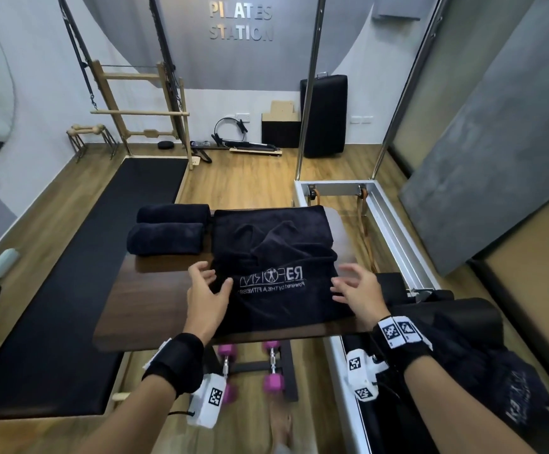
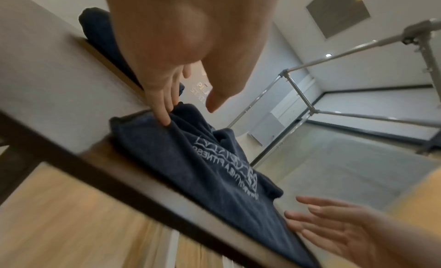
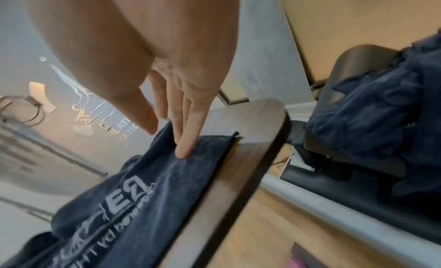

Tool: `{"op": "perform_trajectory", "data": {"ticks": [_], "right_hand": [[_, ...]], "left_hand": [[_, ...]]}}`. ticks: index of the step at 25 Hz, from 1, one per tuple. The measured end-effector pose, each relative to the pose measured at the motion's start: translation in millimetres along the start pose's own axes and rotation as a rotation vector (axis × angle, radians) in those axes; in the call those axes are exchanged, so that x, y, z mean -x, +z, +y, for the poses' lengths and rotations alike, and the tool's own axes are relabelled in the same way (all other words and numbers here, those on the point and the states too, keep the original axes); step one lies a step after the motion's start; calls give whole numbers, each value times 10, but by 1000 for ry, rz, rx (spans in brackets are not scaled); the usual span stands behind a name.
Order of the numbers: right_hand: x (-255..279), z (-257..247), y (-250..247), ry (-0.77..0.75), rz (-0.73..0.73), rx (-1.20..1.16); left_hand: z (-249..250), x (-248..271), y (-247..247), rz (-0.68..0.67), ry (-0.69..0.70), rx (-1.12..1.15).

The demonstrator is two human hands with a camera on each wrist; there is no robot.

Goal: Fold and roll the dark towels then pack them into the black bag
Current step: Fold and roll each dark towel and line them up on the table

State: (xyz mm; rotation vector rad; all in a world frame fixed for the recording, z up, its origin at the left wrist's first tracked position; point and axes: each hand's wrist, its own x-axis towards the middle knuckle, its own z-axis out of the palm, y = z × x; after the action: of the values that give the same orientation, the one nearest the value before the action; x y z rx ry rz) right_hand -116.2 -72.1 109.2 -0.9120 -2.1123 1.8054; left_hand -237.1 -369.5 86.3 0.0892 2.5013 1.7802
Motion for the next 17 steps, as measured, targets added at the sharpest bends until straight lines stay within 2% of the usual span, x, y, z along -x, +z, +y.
{"op": "perform_trajectory", "data": {"ticks": [2, 4, 8, 12, 17], "right_hand": [[143, 131, -30, -117, -18, 283], [282, 236, -51, -206, -53, 456], [463, 417, -47, -297, -126, 686], [529, 509, -97, -352, -88, 704], [576, 592, -135, -460, -62, 691]], "left_hand": [[-65, 216, -46, -86, 150, -191], [-140, 423, -98, -221, 253, -397], [-253, 645, -246, -329, 307, -550], [-296, 691, -373, -372, 311, -609], [-287, 668, -413, -314, 342, -502]]}}
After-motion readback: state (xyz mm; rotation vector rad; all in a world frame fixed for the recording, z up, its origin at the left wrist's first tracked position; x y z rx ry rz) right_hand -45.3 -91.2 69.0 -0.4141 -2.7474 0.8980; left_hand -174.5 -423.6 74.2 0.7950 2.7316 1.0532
